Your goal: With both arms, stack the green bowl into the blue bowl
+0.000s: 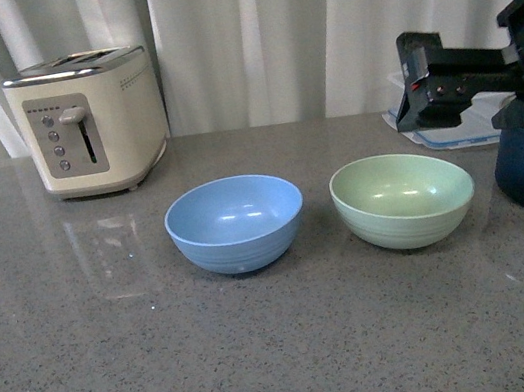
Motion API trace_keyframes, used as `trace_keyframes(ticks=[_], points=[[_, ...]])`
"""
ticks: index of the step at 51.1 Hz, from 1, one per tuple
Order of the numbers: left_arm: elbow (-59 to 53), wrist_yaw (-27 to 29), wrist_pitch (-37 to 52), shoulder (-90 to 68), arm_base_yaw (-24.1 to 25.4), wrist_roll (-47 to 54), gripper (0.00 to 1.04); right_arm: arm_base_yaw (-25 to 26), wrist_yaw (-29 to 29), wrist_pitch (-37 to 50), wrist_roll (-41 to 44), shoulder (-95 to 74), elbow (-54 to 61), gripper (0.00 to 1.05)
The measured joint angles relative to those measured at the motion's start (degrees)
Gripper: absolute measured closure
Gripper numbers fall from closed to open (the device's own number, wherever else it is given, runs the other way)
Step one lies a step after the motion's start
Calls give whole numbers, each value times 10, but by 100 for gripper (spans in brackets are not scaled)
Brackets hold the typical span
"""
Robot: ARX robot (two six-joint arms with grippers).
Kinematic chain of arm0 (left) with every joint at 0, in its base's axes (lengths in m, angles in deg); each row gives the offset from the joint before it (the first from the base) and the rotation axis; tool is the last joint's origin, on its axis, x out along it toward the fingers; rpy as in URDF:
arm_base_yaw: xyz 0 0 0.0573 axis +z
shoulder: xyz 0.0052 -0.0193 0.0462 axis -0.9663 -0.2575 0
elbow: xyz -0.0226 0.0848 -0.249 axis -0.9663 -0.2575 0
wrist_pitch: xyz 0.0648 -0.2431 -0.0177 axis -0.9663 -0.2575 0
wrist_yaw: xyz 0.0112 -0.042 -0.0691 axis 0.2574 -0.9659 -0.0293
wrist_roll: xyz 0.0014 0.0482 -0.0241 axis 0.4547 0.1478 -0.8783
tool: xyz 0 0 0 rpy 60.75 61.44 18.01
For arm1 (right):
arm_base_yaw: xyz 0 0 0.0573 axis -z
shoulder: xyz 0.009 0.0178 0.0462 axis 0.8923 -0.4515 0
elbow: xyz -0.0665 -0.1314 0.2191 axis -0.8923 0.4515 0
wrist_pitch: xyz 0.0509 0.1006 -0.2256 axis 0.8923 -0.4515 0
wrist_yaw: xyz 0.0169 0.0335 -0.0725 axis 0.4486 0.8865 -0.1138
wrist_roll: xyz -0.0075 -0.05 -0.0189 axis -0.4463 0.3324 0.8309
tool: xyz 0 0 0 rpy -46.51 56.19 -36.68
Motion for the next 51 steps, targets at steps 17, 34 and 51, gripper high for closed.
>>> trace_keyframes(ticks=[17,34,51], points=[[0,0,0,0,0,0,7,26,-59,-17,-9,-144,-104,10],[0,0,0,0,0,0,7,38,-63,-40,-4,-174,-117,10],[0,0,0,0,0,0,7,34,-63,-51,0,-177,-117,58]])
